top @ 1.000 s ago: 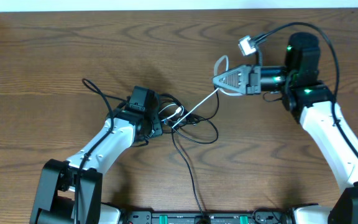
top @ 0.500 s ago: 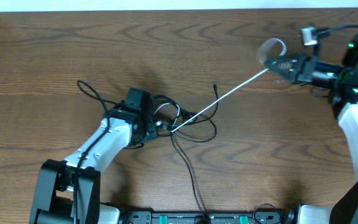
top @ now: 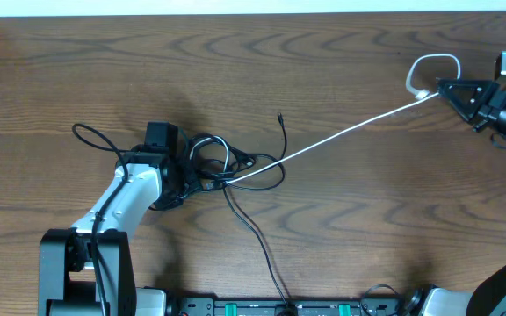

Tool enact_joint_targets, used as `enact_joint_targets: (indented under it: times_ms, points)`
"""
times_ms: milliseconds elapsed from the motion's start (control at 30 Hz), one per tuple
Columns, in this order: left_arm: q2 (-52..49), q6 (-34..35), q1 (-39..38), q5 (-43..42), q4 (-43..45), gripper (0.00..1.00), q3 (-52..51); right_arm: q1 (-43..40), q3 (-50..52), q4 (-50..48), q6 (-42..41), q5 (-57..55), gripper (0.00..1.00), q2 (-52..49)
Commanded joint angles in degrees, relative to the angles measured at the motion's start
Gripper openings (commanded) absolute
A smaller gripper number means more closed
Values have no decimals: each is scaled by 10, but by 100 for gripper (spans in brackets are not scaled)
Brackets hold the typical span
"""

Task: Untangle cables
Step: 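Pull the white cable rightward out of the bundle with the right gripper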

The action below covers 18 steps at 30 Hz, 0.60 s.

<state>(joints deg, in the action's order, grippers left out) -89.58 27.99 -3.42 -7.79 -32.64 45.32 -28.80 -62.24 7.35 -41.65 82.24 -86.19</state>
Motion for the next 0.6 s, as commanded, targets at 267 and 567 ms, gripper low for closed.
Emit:
enact_joint_targets:
  times_ms: [267, 567]
  points:
    - [-5, 3, 10, 60, -1, 55, -7, -85, -6, 176, 106, -204, 1, 8]
    - [-5, 8, 90, 57, -4, 55, -8, -179, -6, 336, 164, -456, 1, 8]
